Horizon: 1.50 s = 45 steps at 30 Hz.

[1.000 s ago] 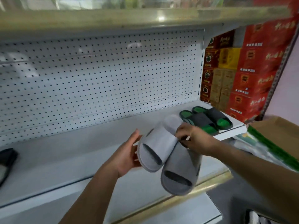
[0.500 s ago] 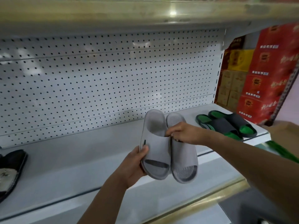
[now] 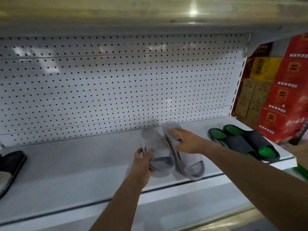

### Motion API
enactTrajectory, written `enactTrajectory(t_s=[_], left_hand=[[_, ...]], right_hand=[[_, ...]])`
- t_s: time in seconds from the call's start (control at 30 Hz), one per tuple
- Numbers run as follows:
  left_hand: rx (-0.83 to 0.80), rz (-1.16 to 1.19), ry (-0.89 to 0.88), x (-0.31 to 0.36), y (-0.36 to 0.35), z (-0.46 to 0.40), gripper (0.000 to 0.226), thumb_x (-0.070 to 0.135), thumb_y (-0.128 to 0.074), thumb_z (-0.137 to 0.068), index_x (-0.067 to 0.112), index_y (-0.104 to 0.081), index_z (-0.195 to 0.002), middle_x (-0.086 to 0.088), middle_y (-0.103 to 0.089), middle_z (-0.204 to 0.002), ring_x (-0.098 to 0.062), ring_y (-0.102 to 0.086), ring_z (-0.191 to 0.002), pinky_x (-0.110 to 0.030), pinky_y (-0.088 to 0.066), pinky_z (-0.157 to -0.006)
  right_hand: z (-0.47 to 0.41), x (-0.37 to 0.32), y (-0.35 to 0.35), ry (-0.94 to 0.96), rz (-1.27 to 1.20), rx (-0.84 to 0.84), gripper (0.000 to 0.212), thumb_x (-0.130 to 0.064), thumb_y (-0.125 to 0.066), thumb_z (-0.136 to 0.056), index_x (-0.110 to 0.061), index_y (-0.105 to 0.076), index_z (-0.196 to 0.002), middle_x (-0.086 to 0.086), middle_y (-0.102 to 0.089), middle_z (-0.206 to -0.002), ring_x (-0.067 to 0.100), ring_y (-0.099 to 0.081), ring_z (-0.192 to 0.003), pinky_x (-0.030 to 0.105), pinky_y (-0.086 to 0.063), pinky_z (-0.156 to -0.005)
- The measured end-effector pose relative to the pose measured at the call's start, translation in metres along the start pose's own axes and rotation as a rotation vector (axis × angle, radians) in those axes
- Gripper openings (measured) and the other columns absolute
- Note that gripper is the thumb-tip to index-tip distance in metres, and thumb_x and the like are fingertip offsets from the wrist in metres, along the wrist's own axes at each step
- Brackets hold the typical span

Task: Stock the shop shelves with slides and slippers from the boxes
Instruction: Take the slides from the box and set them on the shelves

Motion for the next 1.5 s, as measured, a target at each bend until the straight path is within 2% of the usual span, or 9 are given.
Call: enactTrajectory(t_s=[0.2, 0.3, 0.37, 0.47, 0.7, 0.83, 0.97, 1.23, 1.5], left_hand=[[0.136, -0.795, -0.146, 0.024, 0.002, -0.019, 0.059, 0.029, -0.063, -0.088, 0.019, -0.042, -0.142, -0.013, -0.043, -0.133, -0.034, -0.052, -0.116, -0.045, -0.048, -0.099], [0.156, -0.968, -0.154, 0.031, 0.003, -0.020, 0.066, 0.039, -0.061, -0.075, 0.026, -0.046, -0.139, -0.013, -0.041, -0.129, -0.035, -0.047, -0.118, -0.049, -0.045, -0.101], [0.137, -0.972, -0.164, 0.032, 0.004, -0.019, 0.071, 0.042, -0.059, -0.070, 0.026, -0.047, -0.138, -0.013, -0.045, -0.129, -0.034, -0.047, -0.119, -0.050, -0.045, -0.101], [0.148, -0.884, -0.241, 0.045, 0.002, -0.008, 0.056, 0.033, -0.062, -0.086, 0.020, -0.047, -0.139, -0.010, -0.047, -0.131, -0.028, -0.048, -0.118, -0.043, -0.047, -0.098], [0.003, -0.581, -0.300, 0.061, -0.017, 0.038, 0.025, 0.021, -0.056, -0.096, 0.022, -0.056, -0.122, -0.008, -0.067, -0.106, -0.010, -0.061, -0.068, -0.020, -0.044, -0.054], [-0.076, -0.457, -0.236, 0.051, -0.036, 0.058, 0.021, 0.013, -0.059, -0.094, 0.017, -0.062, -0.114, -0.005, -0.071, -0.088, -0.019, -0.064, -0.070, -0.033, -0.048, -0.064], [-0.225, -0.363, -0.162, 0.024, -0.072, 0.080, 0.017, 0.010, -0.056, -0.095, 0.014, -0.064, -0.110, -0.009, -0.072, -0.088, -0.019, -0.061, -0.062, -0.028, -0.047, -0.051], [-0.540, -0.466, 0.057, -0.069, -0.155, 0.130, 0.013, 0.021, -0.057, -0.096, 0.017, -0.065, -0.106, -0.006, -0.073, -0.093, -0.018, -0.065, -0.069, -0.027, -0.048, -0.048], [-0.687, -0.528, 0.235, -0.174, -0.241, 0.176, 0.016, 0.022, -0.057, -0.095, 0.016, -0.066, -0.107, -0.001, -0.073, -0.087, -0.015, -0.064, -0.067, -0.024, -0.049, -0.052]], right_hand=[[-0.017, 0.010, -0.020, 0.005, 0.186, 0.056, 0.062, -0.022, -0.045, -0.085, -0.036, -0.023, -0.142, 0.004, -0.055, -0.133, 0.027, -0.051, -0.117, 0.042, -0.026, -0.099], [-0.020, 0.014, -0.019, 0.022, 0.139, 0.079, 0.058, -0.026, -0.044, -0.089, -0.038, -0.024, -0.142, 0.005, -0.053, -0.135, 0.029, -0.048, -0.122, 0.041, -0.027, -0.102], [-0.018, 0.016, -0.018, 0.019, 0.095, 0.093, 0.058, -0.028, -0.045, -0.089, -0.039, -0.025, -0.142, 0.006, -0.052, -0.136, 0.032, -0.046, -0.123, 0.042, -0.031, -0.105], [-0.008, 0.014, -0.008, 0.030, 0.086, 0.174, 0.061, -0.021, -0.047, -0.085, -0.033, -0.030, -0.143, 0.009, -0.057, -0.128, 0.031, -0.048, -0.116, 0.038, -0.034, -0.104], [0.038, 0.025, 0.021, -0.003, -0.105, 0.439, 0.042, -0.015, -0.055, -0.087, -0.025, -0.056, -0.128, -0.002, -0.064, -0.113, 0.018, -0.057, -0.106, 0.038, -0.048, -0.092], [0.084, 0.035, 0.027, 0.021, -0.183, 0.584, 0.027, -0.007, -0.057, -0.086, -0.016, -0.067, -0.111, 0.000, -0.066, -0.105, 0.015, -0.059, -0.096, 0.036, -0.052, -0.087], [0.140, 0.056, 0.032, -0.067, -0.289, 0.740, 0.034, 0.002, -0.051, -0.086, -0.016, -0.069, -0.108, -0.001, -0.064, -0.104, 0.012, -0.060, -0.088, 0.028, -0.050, -0.084], [0.233, 0.129, 0.020, -0.282, -0.431, 0.738, 0.036, 0.004, -0.044, -0.089, -0.019, -0.067, -0.106, -0.004, -0.062, -0.099, 0.014, -0.065, -0.070, 0.012, -0.048, -0.058], [0.333, 0.235, 0.015, -0.470, -0.429, 0.671, 0.032, 0.004, -0.048, -0.086, -0.021, -0.065, -0.094, -0.001, -0.065, -0.089, 0.016, -0.064, -0.055, 0.021, -0.051, -0.056]])
Point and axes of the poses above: each hand's wrist, its own z-axis away from the middle knuckle, its own y-axis out of the back of the hand, x = y × z, the point moved 10 cm from there along -z, towards the middle knuckle
